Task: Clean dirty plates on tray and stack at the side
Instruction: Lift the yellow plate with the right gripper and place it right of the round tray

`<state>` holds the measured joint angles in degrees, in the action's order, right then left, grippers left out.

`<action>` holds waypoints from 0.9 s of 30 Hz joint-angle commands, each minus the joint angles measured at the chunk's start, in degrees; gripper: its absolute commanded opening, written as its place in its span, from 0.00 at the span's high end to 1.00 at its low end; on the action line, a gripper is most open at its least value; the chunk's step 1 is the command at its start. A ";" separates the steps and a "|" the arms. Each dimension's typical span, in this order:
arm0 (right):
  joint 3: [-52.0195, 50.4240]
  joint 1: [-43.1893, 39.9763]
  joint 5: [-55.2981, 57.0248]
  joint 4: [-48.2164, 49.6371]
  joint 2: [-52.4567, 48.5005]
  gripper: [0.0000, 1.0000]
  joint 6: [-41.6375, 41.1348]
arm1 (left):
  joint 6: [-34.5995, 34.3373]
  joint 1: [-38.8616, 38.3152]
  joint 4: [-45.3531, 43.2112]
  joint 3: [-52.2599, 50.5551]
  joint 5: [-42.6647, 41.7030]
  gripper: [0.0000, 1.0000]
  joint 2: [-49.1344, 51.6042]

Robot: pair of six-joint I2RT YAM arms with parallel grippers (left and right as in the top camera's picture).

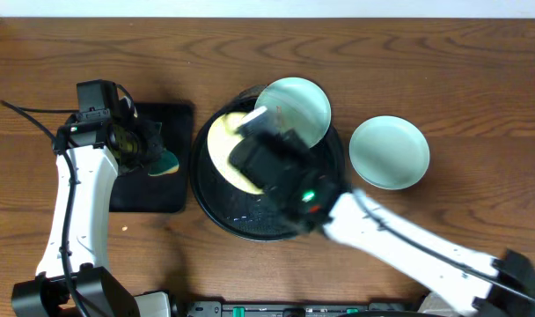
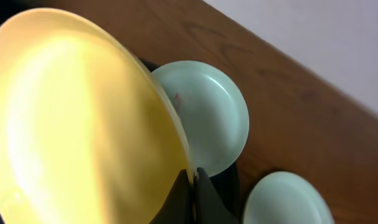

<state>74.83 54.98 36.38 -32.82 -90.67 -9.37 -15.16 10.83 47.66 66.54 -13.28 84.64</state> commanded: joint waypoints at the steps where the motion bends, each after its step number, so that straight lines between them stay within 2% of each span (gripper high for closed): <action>1: 0.42 -10.54 -17.03 -1.64 6.25 0.99 -4.42 | 0.55 0.20 0.11 1.18 0.35 0.92 -0.42; 5: 0.42 -23.87 -31.34 -5.01 9.20 0.99 -4.83 | 0.57 0.20 0.11 1.18 0.35 0.93 -0.42; 9: 0.42 -38.73 -40.35 -9.81 9.81 0.99 -5.01 | 0.55 0.20 0.11 1.18 0.35 0.93 -0.42; 11: 0.37 -48.61 -42.95 -13.79 8.85 0.99 -4.98 | 0.55 0.20 0.11 1.18 0.35 0.93 -0.42; 16: -0.81 -61.92 -42.88 -19.06 5.53 0.99 -4.35 | 0.57 0.20 0.13 1.18 0.35 0.93 -0.42; 20: -4.79 -66.38 -42.84 -17.18 2.19 0.99 -2.40 | 0.57 0.20 0.11 1.18 0.35 0.93 -0.42; 27: -12.98 -66.88 -42.45 -8.15 -1.44 0.99 -2.38 | 0.55 0.20 0.11 1.18 0.52 0.92 -0.42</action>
<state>64.03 -11.62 -4.95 -43.53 -91.68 -12.38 -15.16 10.83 47.68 66.54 -13.28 84.64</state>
